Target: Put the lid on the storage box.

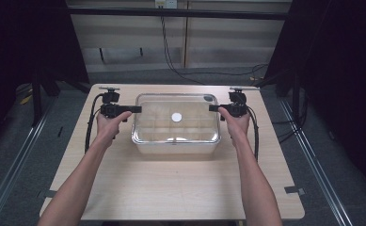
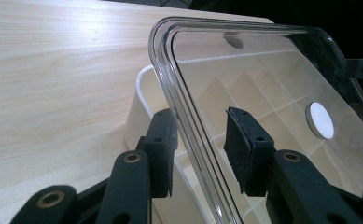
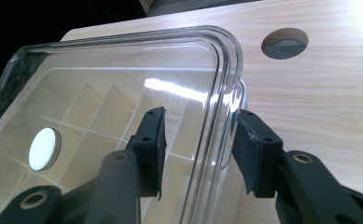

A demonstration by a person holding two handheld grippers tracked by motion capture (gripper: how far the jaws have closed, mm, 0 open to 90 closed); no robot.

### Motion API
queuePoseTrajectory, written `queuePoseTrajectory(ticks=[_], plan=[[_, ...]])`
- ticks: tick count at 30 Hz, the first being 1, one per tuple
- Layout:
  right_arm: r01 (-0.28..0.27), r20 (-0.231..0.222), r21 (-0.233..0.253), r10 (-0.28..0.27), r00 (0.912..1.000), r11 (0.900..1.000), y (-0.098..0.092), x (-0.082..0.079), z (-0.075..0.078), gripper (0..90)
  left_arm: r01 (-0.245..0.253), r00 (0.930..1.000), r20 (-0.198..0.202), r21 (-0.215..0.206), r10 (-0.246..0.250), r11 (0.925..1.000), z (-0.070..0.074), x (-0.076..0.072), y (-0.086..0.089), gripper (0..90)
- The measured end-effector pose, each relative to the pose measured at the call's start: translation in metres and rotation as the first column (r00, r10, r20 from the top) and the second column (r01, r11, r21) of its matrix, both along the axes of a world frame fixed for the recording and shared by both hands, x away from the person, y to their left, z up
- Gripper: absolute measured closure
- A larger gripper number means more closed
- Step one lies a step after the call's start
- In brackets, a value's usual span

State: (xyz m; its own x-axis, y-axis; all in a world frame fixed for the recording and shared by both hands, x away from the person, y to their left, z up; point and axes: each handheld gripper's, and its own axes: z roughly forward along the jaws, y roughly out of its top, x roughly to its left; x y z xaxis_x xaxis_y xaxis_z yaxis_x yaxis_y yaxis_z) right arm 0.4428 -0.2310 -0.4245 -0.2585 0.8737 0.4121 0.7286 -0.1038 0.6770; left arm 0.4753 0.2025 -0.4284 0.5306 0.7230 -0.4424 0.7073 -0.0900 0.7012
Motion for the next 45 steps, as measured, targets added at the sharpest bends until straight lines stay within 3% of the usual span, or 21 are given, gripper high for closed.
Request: queuePoseTrajectory(ticks=[10,14,15,19,23,29,37,41,45], plan=[[0.011,-0.031,-0.034,-0.013,0.9994,0.999,0.003,0.003,-0.005,54.7,0.008,0.9994,-0.035,0.006,-0.007,1.0000,-0.005,0.004,0.000,62.3],[0.018,-0.035,-0.074,-0.020,0.9992,0.997,0.006,0.004,-0.008,54.1,0.010,0.9990,-0.044,0.012,-0.010,0.9999,-0.008,0.005,-0.001,61.4],[0.021,-0.039,-0.071,-0.024,0.9989,0.997,0.006,0.004,-0.009,54.0,-0.001,0.9989,-0.047,-0.001,0.001,1.0000,-0.008,0.005,-0.002,61.0],[0.025,-0.045,-0.068,-0.028,0.9986,0.997,0.006,0.005,-0.010,53.9,0.021,0.9983,-0.055,0.009,-0.020,0.9997,-0.011,0.006,-0.001,60.4],[0.026,-0.052,-0.069,-0.030,0.9982,0.997,0.007,0.006,-0.013,52.5,0.010,0.9980,-0.062,0.013,-0.009,0.9999,-0.014,0.006,-0.003,59.1],[0.033,-0.041,-0.074,-0.036,0.9985,0.997,0.008,0.006,-0.015,51.5,0.006,0.9975,-0.070,-0.001,-0.006,1.0000,-0.016,0.006,-0.003,58.5],[0.028,-0.017,-0.078,-0.030,0.9994,0.997,0.007,0.001,-0.017,49.7,0.018,0.9967,-0.079,0.011,-0.017,0.9998,-0.019,0.006,-0.005,56.0],[0.025,-0.002,-0.107,-0.025,0.9997,0.994,0.007,-0.003,-0.015,51.9,0.035,0.9974,-0.064,0.041,-0.032,0.9986,-0.017,0.002,-0.007,53.3],[0.024,0.009,-0.102,-0.023,0.9997,0.995,0.003,-0.008,-0.014,57.8,0.031,0.9974,-0.066,0.019,-0.030,0.9993,-0.019,-0.001,-0.005,54.1]])
